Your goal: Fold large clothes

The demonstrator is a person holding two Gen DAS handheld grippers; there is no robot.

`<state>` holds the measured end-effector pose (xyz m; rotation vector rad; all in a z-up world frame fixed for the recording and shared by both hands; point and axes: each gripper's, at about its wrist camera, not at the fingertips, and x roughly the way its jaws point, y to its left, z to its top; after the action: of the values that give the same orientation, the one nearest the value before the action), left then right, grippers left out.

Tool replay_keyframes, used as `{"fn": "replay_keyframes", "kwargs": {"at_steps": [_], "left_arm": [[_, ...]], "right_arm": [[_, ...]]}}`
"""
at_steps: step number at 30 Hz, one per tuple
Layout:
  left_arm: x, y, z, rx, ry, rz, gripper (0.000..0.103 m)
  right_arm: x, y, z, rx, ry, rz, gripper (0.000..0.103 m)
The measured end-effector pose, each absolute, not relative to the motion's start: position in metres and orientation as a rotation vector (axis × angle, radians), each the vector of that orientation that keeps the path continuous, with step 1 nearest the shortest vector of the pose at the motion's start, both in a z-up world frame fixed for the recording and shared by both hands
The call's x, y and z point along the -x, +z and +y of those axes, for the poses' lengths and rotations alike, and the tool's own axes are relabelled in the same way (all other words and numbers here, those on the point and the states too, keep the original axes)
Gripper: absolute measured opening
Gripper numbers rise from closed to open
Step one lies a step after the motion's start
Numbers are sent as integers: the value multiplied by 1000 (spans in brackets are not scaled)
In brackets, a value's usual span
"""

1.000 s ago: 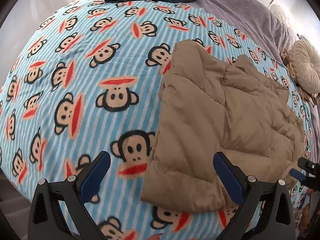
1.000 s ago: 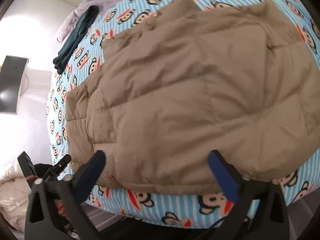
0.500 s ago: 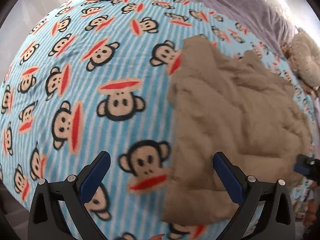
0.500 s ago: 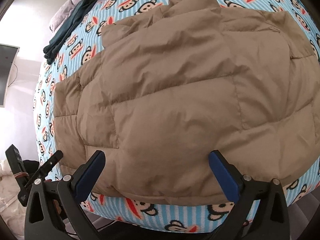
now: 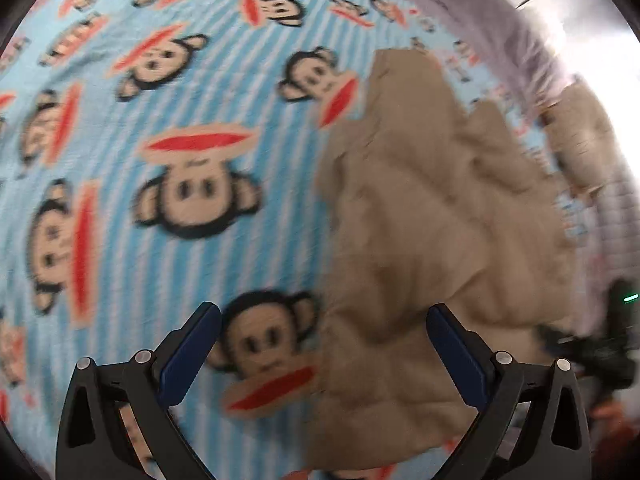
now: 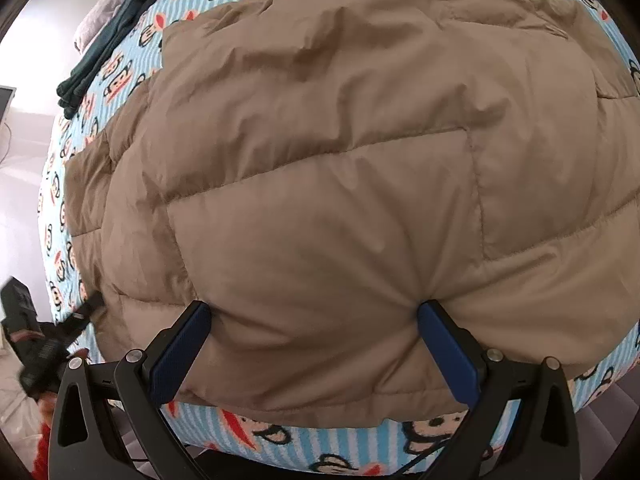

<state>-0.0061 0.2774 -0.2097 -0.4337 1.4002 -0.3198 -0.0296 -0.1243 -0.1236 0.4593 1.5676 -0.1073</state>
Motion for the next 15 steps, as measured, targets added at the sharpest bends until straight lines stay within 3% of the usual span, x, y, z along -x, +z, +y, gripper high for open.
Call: {"fn": "replay_keyframes", "kwargs": {"at_steps": [15], "left_arm": [[-53,-247,201,394,-764,1534,103]], "right_arm": [[26,-130,-115,-439,-128,1577,103]]}}
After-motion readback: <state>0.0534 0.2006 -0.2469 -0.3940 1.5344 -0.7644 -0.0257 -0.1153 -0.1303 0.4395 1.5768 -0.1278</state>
